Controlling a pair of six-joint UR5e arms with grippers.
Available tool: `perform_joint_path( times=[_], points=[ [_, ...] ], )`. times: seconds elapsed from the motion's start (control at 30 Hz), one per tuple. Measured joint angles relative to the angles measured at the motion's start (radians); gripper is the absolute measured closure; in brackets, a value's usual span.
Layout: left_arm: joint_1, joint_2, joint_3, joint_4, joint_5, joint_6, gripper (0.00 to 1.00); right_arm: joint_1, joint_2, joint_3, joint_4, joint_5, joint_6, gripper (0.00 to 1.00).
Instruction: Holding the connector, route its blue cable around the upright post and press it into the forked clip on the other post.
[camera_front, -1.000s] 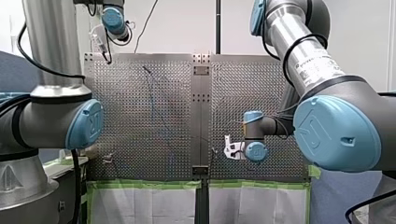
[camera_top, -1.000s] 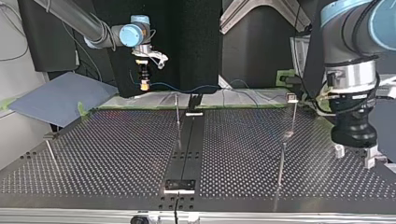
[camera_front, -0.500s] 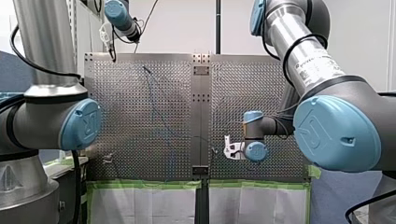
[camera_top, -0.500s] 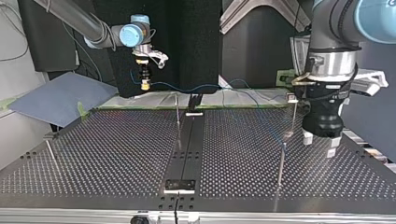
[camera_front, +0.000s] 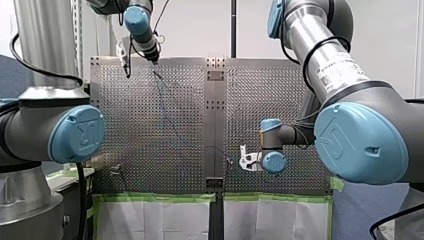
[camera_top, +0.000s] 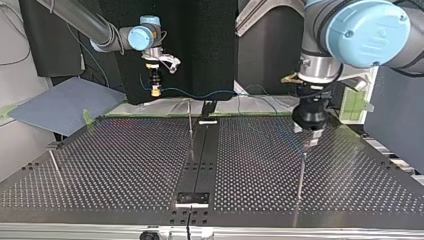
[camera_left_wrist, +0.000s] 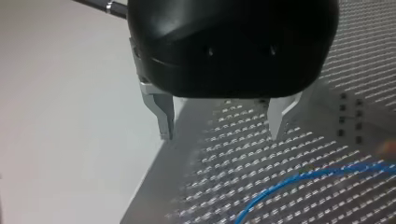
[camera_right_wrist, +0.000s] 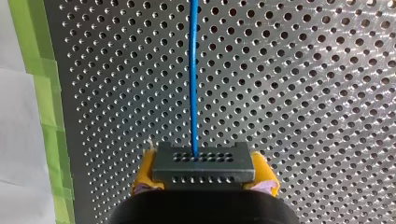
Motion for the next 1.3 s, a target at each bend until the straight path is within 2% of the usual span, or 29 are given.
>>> perform_joint_path(
  times=[0.17,0.33,0.87,1.07,1.3],
  points=[
    [-0.037,-0.001,0.000,-0.045,-0.008,0.000,0.00,0.000,0.000,0.000,0.000,0.000,0.000,1.00],
    [-0.045,-0.001,0.000,-0.088,-0.015,-0.003,0.00,0.000,0.000,0.000,0.000,0.000,0.000,1.00],
    [-0.032,-0.001,-0.026,-0.225,-0.145,0.000,0.00,0.002,0.000,0.000,-0.001,0.000,0.000,1.00],
    [-0.026,-0.001,-0.026,-0.239,-0.175,0.003,0.00,0.003,0.000,0.000,-0.002,0.000,0.000,1.00],
    [-0.025,0.000,-0.027,-0.240,-0.182,0.004,0.00,0.004,0.000,0.000,-0.003,0.001,0.000,1.00]
  ],
)
